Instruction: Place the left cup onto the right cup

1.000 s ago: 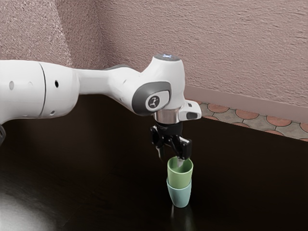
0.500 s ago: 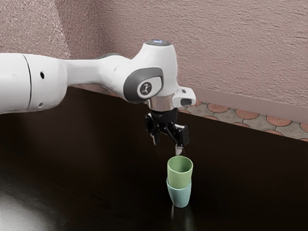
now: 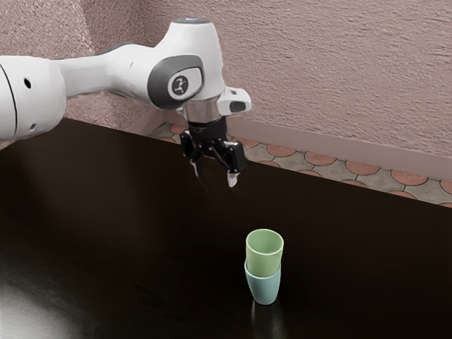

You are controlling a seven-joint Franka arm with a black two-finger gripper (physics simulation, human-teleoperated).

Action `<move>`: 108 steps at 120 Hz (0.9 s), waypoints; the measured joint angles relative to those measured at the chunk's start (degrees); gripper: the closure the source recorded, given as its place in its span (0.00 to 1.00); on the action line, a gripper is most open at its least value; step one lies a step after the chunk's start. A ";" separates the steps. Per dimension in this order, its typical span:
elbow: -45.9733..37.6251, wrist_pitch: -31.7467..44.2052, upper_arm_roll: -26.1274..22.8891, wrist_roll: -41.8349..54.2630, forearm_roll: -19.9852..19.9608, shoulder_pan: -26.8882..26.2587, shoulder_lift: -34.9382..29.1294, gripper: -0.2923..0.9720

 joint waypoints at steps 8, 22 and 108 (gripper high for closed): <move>0.70 -1.02 0.00 0.34 0.17 1.36 -0.40 0.25; 1.09 -2.37 0.00 0.96 0.35 3.39 -1.06 0.25; 9.01 -10.97 0.62 6.05 1.40 15.33 -4.70 0.25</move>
